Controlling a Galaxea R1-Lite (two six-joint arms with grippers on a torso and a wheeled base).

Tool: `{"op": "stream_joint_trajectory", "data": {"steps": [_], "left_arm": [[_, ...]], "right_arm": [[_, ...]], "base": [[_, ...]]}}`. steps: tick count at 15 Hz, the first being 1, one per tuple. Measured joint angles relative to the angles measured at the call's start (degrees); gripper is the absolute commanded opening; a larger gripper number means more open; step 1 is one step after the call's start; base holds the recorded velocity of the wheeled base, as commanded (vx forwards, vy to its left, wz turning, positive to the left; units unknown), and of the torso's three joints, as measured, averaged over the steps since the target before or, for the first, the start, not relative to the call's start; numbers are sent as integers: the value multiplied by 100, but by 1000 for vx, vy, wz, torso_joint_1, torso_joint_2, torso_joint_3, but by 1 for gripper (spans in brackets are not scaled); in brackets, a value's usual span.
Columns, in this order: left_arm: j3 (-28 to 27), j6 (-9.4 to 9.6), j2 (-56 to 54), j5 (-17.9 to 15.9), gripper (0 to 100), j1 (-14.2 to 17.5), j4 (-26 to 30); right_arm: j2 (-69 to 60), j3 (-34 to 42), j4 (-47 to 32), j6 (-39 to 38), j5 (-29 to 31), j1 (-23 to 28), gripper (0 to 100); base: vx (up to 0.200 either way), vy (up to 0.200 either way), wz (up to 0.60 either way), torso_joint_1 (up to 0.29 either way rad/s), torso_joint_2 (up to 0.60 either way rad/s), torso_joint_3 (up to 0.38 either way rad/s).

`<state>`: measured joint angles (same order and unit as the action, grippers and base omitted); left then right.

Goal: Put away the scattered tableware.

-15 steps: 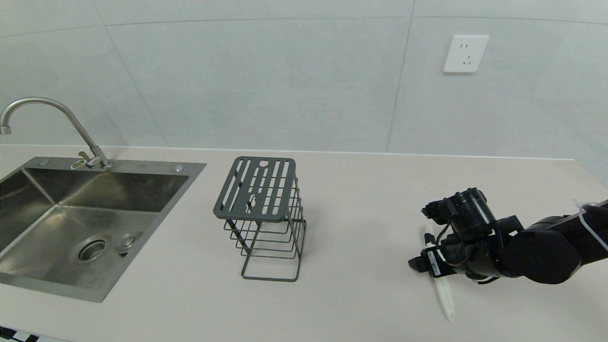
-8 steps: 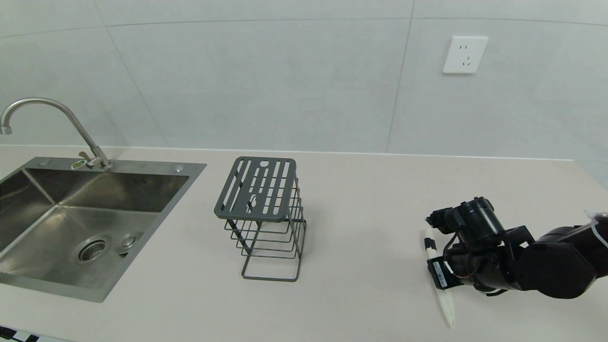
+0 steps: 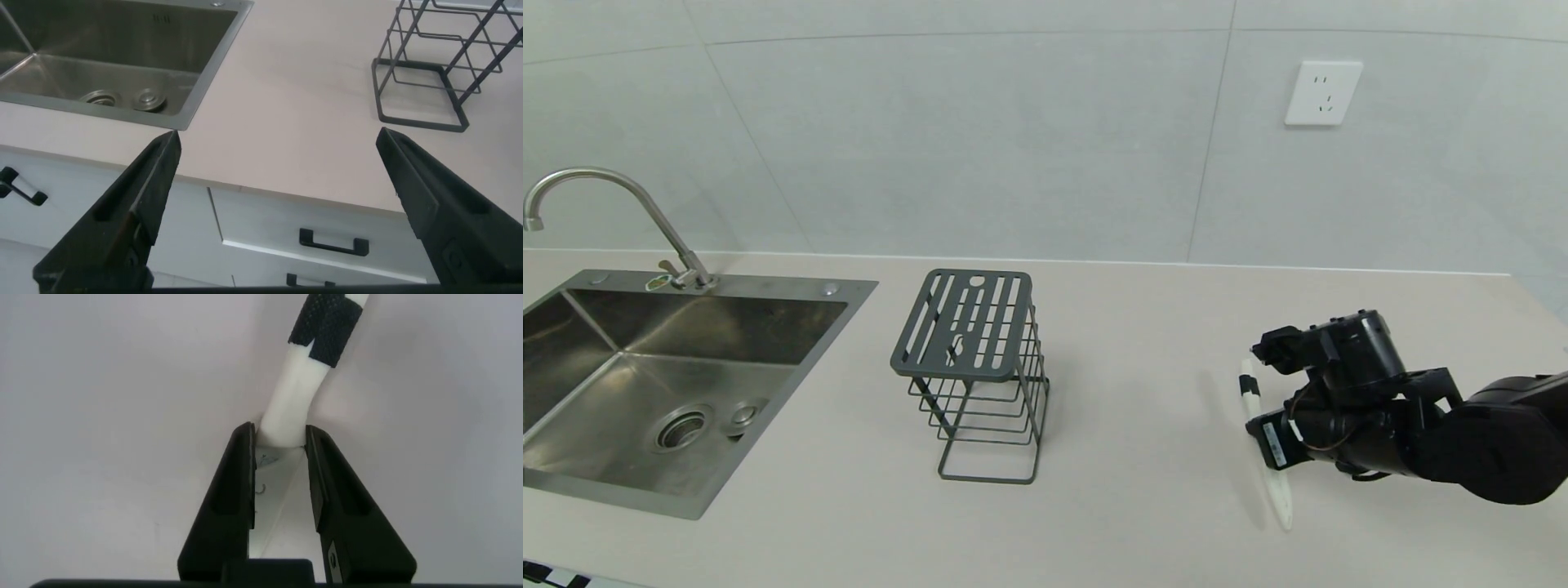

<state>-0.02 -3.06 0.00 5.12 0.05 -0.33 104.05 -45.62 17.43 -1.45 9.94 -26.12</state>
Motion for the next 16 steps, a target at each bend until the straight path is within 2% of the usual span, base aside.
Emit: {"op": "stream_joint_trajectory", "data": {"steps": [4,7,9,12,16], "left_arm": [[0,2,0,2,100,2,0],[0,0,0,2,100,0,1],[2,0,0,-1,100,2,0],[2,0,0,2,100,2,0],[2,0,0,2,100,0,0]], "right_arm": [[-780,105,101,535,-233,-110,0],[-1133,345,547,1023,-384,-138,0],[-1268,480,1053,1497,-564,-140,0],[-1456,712,1352,2372,-600,-144,0],[-1651,1191,1642,3144,-775,-216,0]], "base": [[0,0,0,0,0,0],[0,0,0,0,0,0],[0,0,0,0,0,0],[0,0,0,0,0,0],[0,0,0,0,0,0]]}}
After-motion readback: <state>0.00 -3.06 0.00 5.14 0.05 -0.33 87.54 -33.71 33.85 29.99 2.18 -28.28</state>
